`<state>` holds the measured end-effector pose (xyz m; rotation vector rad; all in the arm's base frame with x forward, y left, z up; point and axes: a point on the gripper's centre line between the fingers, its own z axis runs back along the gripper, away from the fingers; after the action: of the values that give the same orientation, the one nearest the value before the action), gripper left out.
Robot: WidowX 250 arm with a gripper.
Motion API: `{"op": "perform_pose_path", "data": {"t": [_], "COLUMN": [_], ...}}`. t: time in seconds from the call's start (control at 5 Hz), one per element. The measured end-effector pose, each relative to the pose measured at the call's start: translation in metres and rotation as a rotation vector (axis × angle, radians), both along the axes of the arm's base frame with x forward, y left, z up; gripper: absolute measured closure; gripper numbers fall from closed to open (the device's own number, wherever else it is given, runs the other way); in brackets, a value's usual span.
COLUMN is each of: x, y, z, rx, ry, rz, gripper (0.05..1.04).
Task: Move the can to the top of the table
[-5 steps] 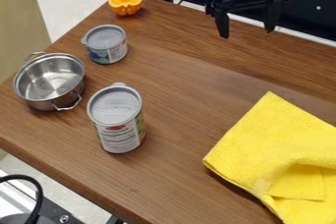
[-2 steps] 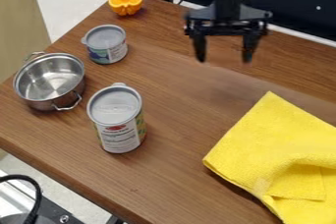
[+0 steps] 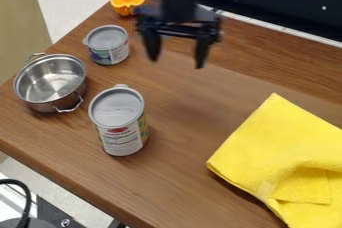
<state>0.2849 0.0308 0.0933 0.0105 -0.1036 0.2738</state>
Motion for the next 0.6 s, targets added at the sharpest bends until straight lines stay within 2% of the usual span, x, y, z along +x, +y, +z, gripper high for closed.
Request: {"op": "perform_pose_path", "data": {"t": [0.2,0.4,0.6], "x": [-0.02,-0.039,-0.056], "y": [0.021,0.038,0.048], "z": [0.007,0.011,0.013], "rx": [-0.013,-0.043,-0.063], "ry": [-0.016,0.016,0.073], "rz": [-0.036,-0.056,-0.082], "gripper": [0.087,0.087,0.087]}}
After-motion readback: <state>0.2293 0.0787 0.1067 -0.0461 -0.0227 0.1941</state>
